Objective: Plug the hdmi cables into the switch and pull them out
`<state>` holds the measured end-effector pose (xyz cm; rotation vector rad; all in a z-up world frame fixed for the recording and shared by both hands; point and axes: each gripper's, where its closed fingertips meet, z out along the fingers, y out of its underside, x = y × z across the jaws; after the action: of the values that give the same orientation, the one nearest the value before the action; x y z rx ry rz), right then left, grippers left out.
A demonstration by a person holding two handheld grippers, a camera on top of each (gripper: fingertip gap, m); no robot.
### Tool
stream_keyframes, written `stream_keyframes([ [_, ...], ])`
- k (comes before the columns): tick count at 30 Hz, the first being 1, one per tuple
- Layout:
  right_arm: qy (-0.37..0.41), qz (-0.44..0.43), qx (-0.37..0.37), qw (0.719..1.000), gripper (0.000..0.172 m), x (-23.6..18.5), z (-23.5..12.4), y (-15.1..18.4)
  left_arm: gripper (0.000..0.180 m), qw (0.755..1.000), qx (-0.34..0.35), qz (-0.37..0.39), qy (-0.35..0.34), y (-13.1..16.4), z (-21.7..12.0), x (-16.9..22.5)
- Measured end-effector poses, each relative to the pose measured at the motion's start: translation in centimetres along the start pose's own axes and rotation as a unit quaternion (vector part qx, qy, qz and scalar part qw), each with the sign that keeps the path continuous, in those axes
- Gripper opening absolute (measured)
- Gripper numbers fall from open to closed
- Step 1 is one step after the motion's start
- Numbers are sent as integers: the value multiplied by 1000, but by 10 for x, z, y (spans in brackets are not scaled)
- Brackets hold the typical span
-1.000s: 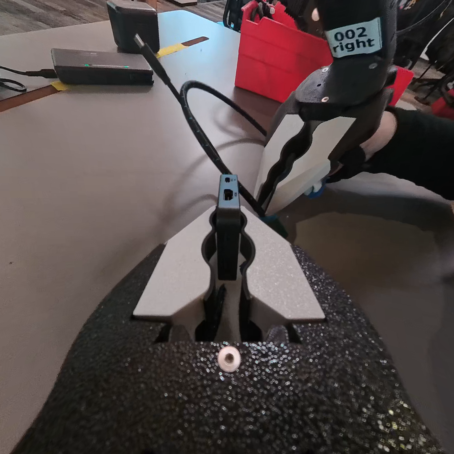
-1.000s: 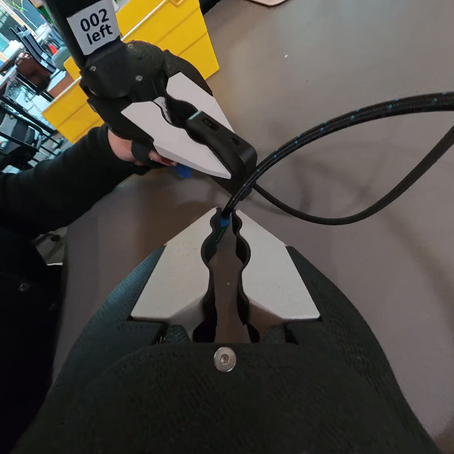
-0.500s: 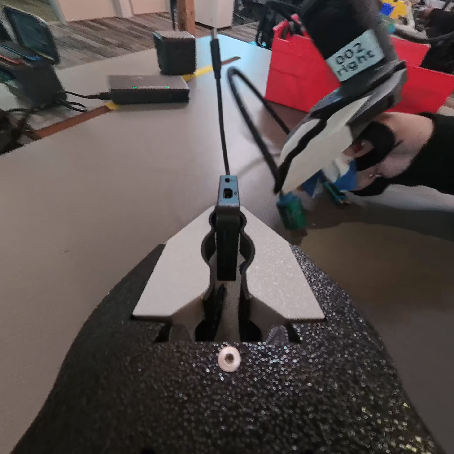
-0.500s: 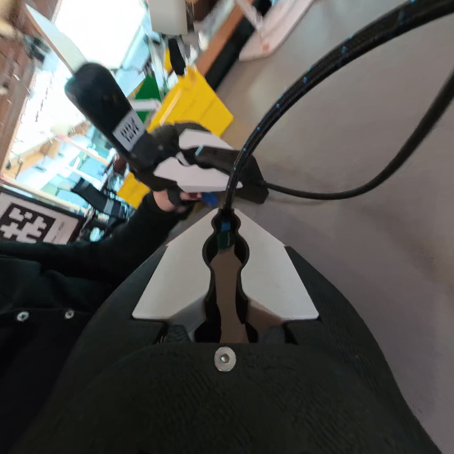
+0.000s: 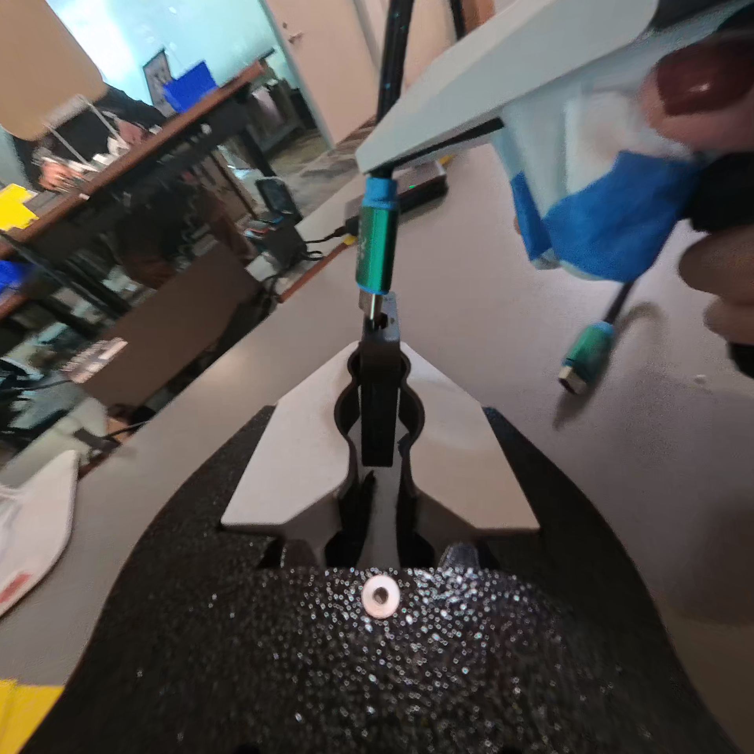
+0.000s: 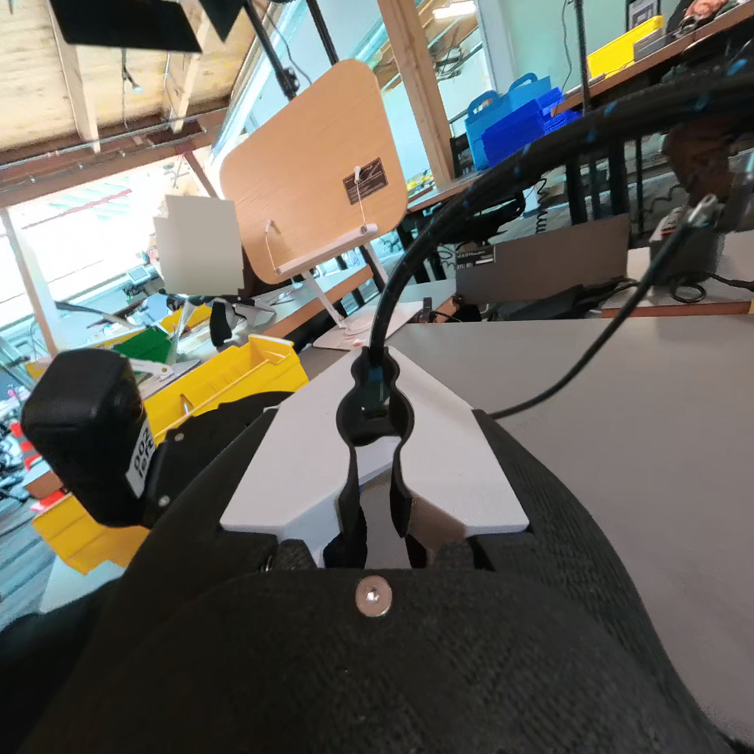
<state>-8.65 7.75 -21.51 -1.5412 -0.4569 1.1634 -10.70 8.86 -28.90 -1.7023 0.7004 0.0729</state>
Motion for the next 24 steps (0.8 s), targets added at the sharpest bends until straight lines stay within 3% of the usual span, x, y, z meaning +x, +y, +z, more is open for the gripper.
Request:
stream_keyframes([
  [5, 26, 32, 60, 997, 4, -1, -7, -5, 10, 995, -1, 58, -80, -3, -7, -21],
  [16, 32, 49, 76, 995, 4, -5, 0, 3, 10, 995, -9, 62, -81, 0, -5, -21],
  [24, 63, 11, 84, 994, 4, -3, 4, 8, 10, 995, -25, 59, -76, 5, -3, -20],
])
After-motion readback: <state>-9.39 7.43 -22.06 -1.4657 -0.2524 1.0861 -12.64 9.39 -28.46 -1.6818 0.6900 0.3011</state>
